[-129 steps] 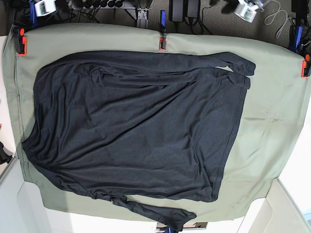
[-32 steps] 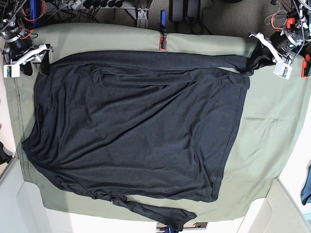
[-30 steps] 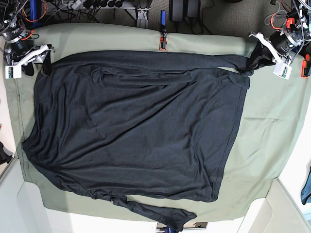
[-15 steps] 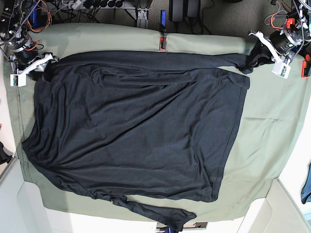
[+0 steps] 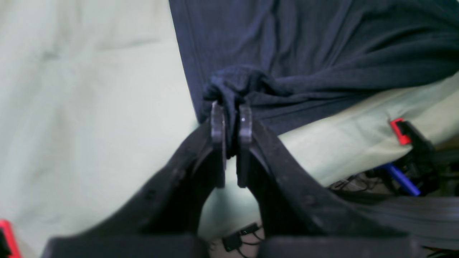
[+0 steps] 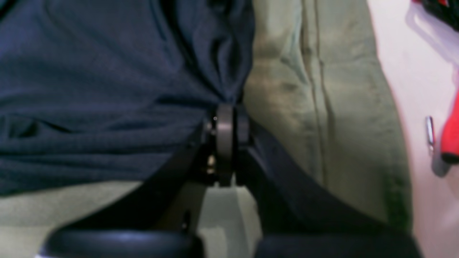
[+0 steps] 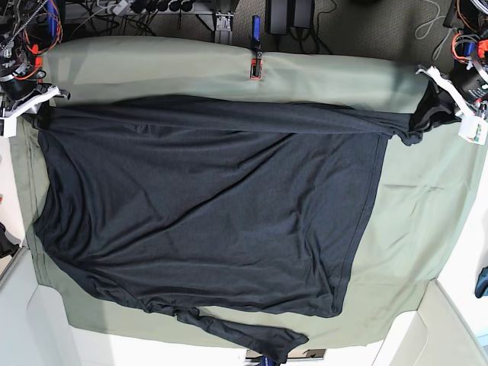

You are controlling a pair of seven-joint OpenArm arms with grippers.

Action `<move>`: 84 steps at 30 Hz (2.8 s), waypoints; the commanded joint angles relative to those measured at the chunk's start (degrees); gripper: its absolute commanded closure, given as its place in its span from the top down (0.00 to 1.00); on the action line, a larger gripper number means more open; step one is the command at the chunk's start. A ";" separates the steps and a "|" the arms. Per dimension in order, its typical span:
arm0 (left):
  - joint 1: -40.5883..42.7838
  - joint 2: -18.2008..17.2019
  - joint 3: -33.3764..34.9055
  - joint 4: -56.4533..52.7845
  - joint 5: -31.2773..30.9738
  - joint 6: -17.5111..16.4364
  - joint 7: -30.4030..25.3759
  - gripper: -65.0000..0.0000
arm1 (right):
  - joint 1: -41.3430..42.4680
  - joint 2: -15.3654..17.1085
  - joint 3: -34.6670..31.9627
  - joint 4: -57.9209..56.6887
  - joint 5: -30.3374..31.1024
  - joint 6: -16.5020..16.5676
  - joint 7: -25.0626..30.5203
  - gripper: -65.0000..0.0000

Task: Fold the T-shirt properly

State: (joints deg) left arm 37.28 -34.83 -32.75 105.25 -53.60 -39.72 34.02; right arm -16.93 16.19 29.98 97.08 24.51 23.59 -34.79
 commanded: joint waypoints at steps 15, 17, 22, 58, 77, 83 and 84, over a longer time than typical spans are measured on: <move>-18.43 -6.45 17.07 -14.27 12.87 -0.28 -9.31 0.00 | 13.46 0.92 -0.11 -10.23 -0.31 0.83 1.53 0.00; -21.73 -6.45 20.00 -19.23 15.89 -0.28 -11.21 0.00 | 14.60 0.92 -0.11 -12.87 -0.28 0.83 1.55 0.00; -27.06 -6.45 25.00 -28.76 15.65 -0.28 -10.45 0.38 | 15.91 0.81 -0.11 -16.04 -0.02 0.87 1.57 0.00; -11.58 -3.26 22.91 -9.57 20.83 -0.28 -4.44 0.64 | 15.47 0.79 -0.11 -16.04 0.15 0.85 0.39 0.00; -16.48 -2.82 22.99 -9.60 20.87 2.03 -4.02 0.64 | 15.47 0.79 -0.11 -16.04 0.15 0.85 -1.09 0.00; -16.48 -0.85 22.99 -9.60 21.64 2.23 -4.48 0.24 | 15.47 0.76 -0.11 -16.04 0.15 0.87 -1.09 0.00; -16.48 -0.24 22.99 -9.60 21.84 2.21 -4.46 0.10 | 15.47 0.76 -0.11 -16.04 0.15 0.87 -1.09 0.00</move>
State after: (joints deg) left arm 21.08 -34.26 -9.28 94.89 -31.09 -37.71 30.74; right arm -2.09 16.03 29.52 80.23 24.18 24.45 -36.71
